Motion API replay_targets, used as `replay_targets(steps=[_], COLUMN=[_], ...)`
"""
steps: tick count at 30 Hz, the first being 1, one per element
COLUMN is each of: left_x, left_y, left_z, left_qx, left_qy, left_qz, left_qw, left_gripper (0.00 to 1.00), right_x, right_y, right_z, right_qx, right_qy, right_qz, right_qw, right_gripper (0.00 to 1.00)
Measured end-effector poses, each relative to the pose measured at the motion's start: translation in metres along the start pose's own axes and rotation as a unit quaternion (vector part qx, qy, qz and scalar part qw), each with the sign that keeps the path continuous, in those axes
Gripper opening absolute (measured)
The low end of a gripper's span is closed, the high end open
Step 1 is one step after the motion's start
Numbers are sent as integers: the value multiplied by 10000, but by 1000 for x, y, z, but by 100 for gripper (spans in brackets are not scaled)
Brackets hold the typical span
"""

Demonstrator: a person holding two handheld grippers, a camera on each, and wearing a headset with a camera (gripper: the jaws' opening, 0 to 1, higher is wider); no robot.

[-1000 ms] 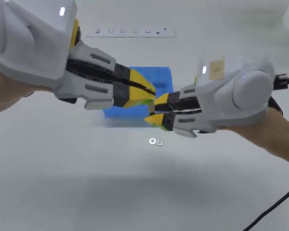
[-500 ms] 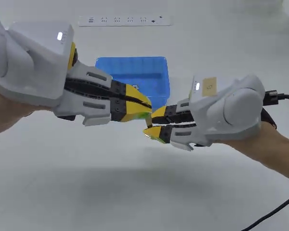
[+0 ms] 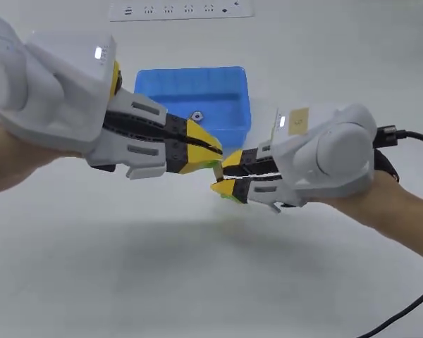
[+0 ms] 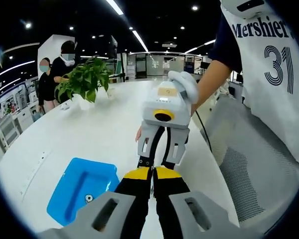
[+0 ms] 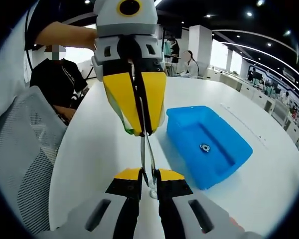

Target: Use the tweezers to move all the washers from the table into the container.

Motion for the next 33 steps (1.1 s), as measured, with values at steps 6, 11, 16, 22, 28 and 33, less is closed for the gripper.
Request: replay_targets(steps=[6,11,16,22,28,33], left_x=[-4,-6,-6,-6,-8,-8], left_y=[0,-1,0,-1,-3,-3], left_z=[-1,0,-1,-2,0,-2], left_qx=[4,-21,9,7,-24,-1], left_qy=[36,32,38,77,36,84], left_qz=[-27,-67,-42,-43,-85,-55], left_qw=[10000,10000,10000,10000,10000,9999], left_gripper=[5,5,5,5,5,5], right_x=[-1,-2,-2,-2,-5,-5], right_y=[-4,-6,-5,-6,-7,-8], right_z=[0,-3,-2,-1,-3,-2], right_qx=[46,78,43,61,64,59], right_qy=[-23,-36,-53,-49,-27,102], right_qz=[-28,-49,-33,-56,-100,-148], right_qw=[10000,10000,10000,10000,9999,9998], right_gripper=[13,13,13,13,13,13])
Point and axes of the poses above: the centre of the closed fingertips' face, and the gripper's own axes: y roughly backward along the fingers, z roughly to its right, x roughly out of its top, the point moved 3 cm from there along y, roughly backward along the fingers, and after that the axes turned 3 degrees about -x, right-handed, at the moved point
